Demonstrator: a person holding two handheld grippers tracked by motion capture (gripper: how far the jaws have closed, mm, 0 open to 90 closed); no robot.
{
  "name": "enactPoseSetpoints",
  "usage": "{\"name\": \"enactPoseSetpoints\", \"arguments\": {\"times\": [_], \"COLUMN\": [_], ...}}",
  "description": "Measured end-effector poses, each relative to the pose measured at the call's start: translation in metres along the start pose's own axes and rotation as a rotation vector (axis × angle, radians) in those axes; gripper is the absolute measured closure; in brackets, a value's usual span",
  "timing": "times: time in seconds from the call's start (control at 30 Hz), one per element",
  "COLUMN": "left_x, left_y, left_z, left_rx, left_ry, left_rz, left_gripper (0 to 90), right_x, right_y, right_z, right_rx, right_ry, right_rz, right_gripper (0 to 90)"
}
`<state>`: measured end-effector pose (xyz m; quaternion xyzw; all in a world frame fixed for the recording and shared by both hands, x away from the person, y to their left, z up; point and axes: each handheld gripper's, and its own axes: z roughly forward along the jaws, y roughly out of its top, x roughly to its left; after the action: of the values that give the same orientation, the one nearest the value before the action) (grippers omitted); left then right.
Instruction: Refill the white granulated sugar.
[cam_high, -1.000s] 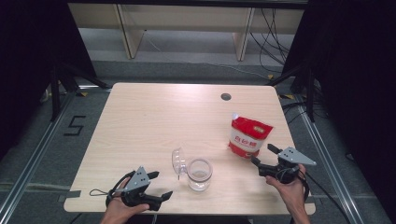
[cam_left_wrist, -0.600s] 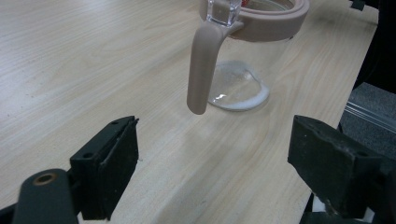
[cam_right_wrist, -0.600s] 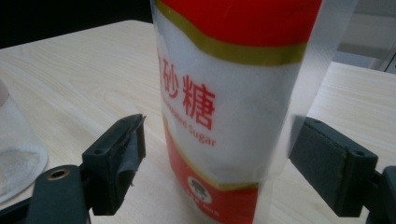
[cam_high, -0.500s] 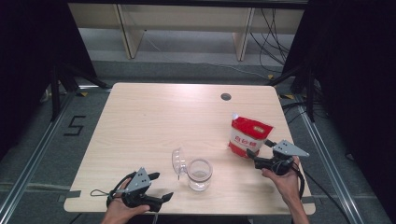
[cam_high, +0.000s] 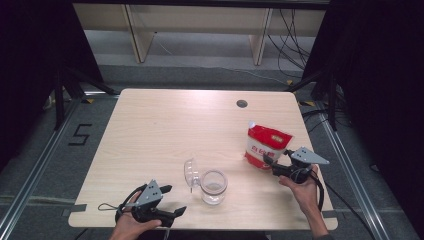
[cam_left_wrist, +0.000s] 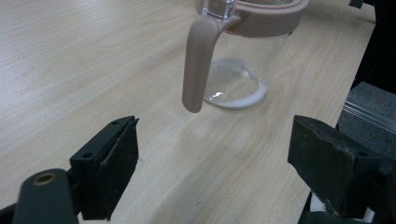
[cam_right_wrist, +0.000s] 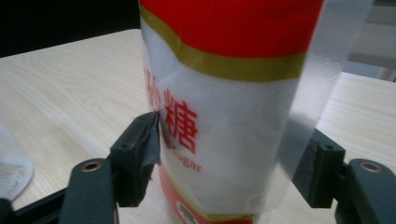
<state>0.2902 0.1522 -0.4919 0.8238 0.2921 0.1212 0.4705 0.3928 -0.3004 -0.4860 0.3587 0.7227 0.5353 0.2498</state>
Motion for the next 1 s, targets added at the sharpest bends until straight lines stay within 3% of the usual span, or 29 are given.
{"name": "enactPoseSetpoints", "arguments": {"times": [0.03, 0.1, 0.17, 0.2, 0.23, 0.3, 0.37, 0.4, 0.43, 0.47, 0.53, 0.57, 0.6, 0.63, 0.67, 0.73, 0.8, 0.83, 1.0], "left_x": [-0.001, -0.002, -0.002, -0.002, -0.002, -0.002, -0.003, -0.004, -0.003, -0.003, -0.003, -0.003, -0.003, -0.003, -0.005, -0.005, -0.005, -0.003, -0.003], "left_y": [0.0, 0.0, 0.0, 0.0, 0.0, 0.0, -0.001, -0.001, 0.0, 0.0, 0.0, 0.0, 0.0, 0.0, -0.001, -0.001, -0.001, 0.0, 0.0], "left_z": [0.001, 0.001, 0.001, 0.001, 0.001, 0.001, 0.001, 0.002, 0.001, 0.001, 0.001, 0.001, 0.001, 0.001, 0.001, 0.001, 0.001, 0.0, 0.001], "left_rx": [-0.013, -0.016, -0.022, -0.021, -0.02, -0.018, 0.002, -0.012, -0.013, -0.014, -0.013, -0.013, -0.013, -0.016, -0.015, -0.016, -0.016, -0.016, -0.021], "left_ry": [-0.008, -0.006, -0.006, -0.006, -0.006, -0.007, 0.001, -0.011, -0.01, -0.004, -0.004, -0.004, -0.004, -0.007, -0.009, -0.01, -0.009, -0.006, -0.009], "left_rz": [-0.019, -0.019, -0.024, -0.023, -0.023, -0.021, -0.027, -0.039, -0.012, -0.009, -0.008, -0.008, -0.008, -0.011, -0.04, -0.038, -0.036, -0.009, -0.016], "left_gripper": [15.8, 15.8, 15.8, 15.8, 15.8, 15.8, 15.8, 15.9, 15.9, 15.9, 15.9, 15.9, 15.9, 15.9, 15.9, 15.9, 15.9, 15.9, 16.0], "right_x": [0.002, 0.002, 0.007, 0.009, 0.008, 0.013, 0.013, 0.015, 0.016, 0.02, 0.022, 0.026, 0.023, 0.024, 0.024, 0.027, 0.031, 0.031, 0.035], "right_y": [0.0, 0.0, 0.001, 0.002, 0.002, 0.002, 0.003, 0.004, 0.004, 0.005, 0.006, 0.006, 0.006, 0.007, 0.007, 0.007, 0.007, 0.007, 0.008], "right_z": [0.0, 0.001, 0.001, 0.001, 0.001, 0.0, 0.001, 0.001, 0.002, 0.0, -0.001, -0.003, -0.002, -0.004, -0.005, -0.006, -0.009, -0.009, -0.01], "right_rx": [0.01, -0.001, 0.019, 0.023, 0.023, 0.031, 0.031, 0.03, 0.026, 0.037, 0.033, 0.037, 0.024, 0.041, 0.036, 0.024, 0.03, 0.028, 0.018], "right_ry": [0.0, 0.001, -0.031, -0.025, -0.042, -0.056, -0.07, -0.073, -0.072, -0.085, -0.094, -0.1, -0.087, -0.082, -0.089, -0.102, -0.119, -0.115, -0.13], "right_rz": [0.017, -0.001, 0.005, 0.016, -0.003, 0.025, 0.008, 0.017, 0.009, 0.033, 0.016, 0.05, 0.013, 0.021, 0.019, 0.009, 0.032, 0.022, 0.061], "right_gripper": [36.9, 38.3, 39.0, 39.2, 39.6, 40.1, 40.7, 41.0, 41.8, 42.4, 44.1, 45.2, 45.7, 46.1, 46.7, 47.8, 48.8, 49.1, 50.2]}}
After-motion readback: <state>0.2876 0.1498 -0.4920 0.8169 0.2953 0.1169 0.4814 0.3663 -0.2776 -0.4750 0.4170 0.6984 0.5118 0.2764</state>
